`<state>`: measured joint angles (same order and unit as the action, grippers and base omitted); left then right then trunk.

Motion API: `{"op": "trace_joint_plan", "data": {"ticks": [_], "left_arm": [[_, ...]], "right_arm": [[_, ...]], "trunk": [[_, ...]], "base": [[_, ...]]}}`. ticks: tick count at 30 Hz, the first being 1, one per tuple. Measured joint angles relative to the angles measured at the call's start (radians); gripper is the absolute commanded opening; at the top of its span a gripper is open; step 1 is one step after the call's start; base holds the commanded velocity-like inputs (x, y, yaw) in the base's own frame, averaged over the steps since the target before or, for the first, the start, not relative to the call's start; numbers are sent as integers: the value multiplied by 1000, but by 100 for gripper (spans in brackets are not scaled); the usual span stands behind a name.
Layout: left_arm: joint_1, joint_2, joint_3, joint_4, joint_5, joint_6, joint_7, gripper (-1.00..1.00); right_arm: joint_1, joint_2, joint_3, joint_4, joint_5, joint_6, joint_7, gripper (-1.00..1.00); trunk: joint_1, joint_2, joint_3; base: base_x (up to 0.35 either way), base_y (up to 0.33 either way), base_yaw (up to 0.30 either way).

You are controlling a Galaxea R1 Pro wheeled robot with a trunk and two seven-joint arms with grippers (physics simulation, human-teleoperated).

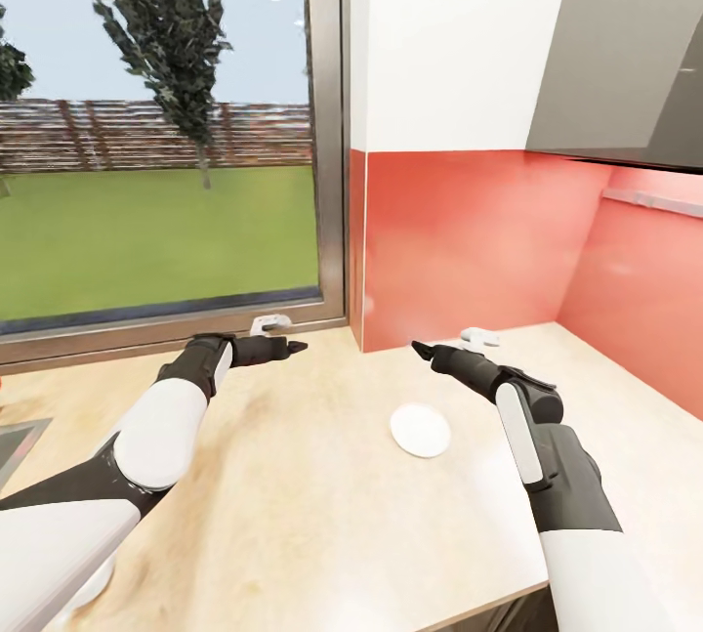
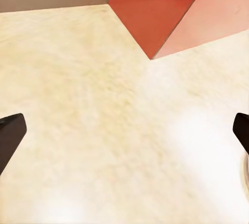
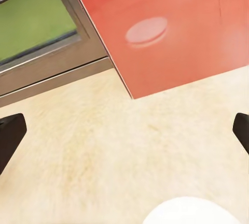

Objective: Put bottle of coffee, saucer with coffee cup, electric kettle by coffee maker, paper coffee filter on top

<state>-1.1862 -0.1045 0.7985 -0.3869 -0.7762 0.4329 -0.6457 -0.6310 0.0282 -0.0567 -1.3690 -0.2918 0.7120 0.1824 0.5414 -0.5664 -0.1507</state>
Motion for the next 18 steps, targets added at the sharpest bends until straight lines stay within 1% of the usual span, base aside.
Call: {"op": "trace_joint_plan", "data": {"ticks": [5, 18], "left_arm": [[0, 0, 0, 0, 0, 0, 0, 100], [5, 0, 0, 7, 1, -3, 0, 100]], "right_arm": [[0, 0, 0, 0, 0, 0, 0, 100], [0, -1, -2, 3, 0, 0, -1, 100]], "trunk": [[0, 0, 0], [0, 0, 0]], "base": [[72, -36, 0], [4, -2, 0]]}}
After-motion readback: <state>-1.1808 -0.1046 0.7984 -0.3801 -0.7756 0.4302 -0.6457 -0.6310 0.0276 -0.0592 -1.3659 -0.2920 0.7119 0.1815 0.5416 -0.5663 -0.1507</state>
